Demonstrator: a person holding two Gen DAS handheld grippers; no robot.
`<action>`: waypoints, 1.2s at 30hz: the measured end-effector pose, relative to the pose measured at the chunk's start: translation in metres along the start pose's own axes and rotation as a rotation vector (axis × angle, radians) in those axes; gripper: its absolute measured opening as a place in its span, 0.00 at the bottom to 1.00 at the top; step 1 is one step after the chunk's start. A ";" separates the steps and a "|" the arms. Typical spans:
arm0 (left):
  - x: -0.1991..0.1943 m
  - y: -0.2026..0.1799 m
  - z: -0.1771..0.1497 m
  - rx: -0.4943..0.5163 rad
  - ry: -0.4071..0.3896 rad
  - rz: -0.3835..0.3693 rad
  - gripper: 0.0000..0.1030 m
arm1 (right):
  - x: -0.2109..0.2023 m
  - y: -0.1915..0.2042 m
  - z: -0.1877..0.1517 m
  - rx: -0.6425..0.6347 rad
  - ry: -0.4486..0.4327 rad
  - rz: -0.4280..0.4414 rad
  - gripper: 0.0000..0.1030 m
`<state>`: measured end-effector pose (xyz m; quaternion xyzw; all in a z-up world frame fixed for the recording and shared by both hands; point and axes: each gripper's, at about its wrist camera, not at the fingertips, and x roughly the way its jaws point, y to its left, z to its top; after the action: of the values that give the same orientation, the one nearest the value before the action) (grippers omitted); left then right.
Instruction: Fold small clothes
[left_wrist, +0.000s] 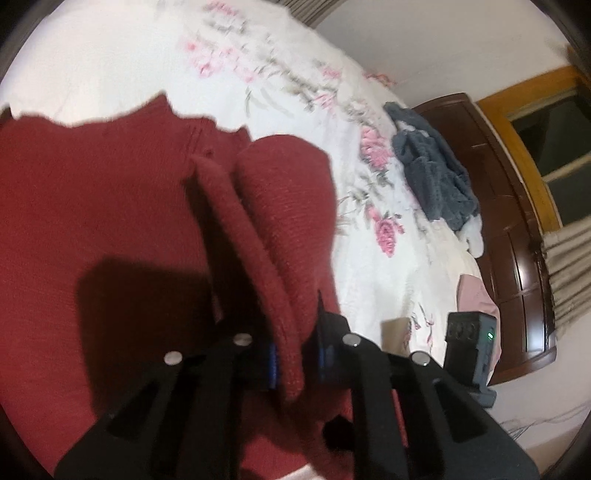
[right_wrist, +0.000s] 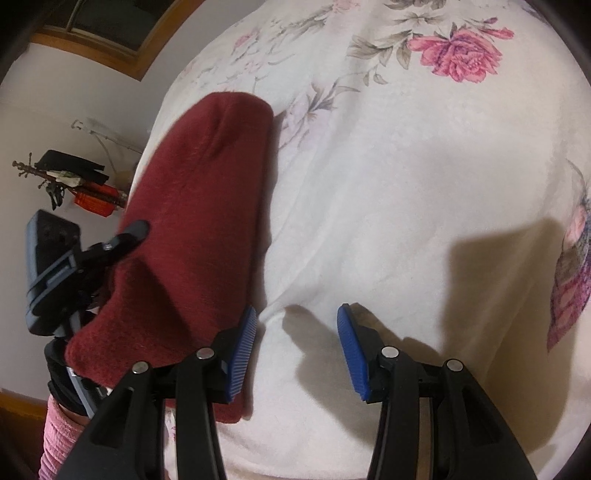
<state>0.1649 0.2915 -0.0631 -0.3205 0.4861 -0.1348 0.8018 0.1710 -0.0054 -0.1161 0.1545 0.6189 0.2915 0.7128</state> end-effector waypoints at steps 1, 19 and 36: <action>-0.013 -0.002 0.000 0.027 -0.019 0.001 0.12 | 0.000 0.002 0.000 -0.006 0.000 -0.001 0.46; -0.180 0.108 0.003 -0.056 -0.165 0.085 0.12 | 0.037 0.099 -0.010 -0.169 0.069 0.109 0.46; -0.167 0.197 -0.023 -0.176 -0.136 0.077 0.13 | 0.089 0.154 -0.028 -0.180 0.186 0.242 0.50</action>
<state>0.0435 0.5206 -0.0819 -0.3792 0.4524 -0.0383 0.8063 0.1153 0.1654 -0.1021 0.1360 0.6305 0.4424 0.6231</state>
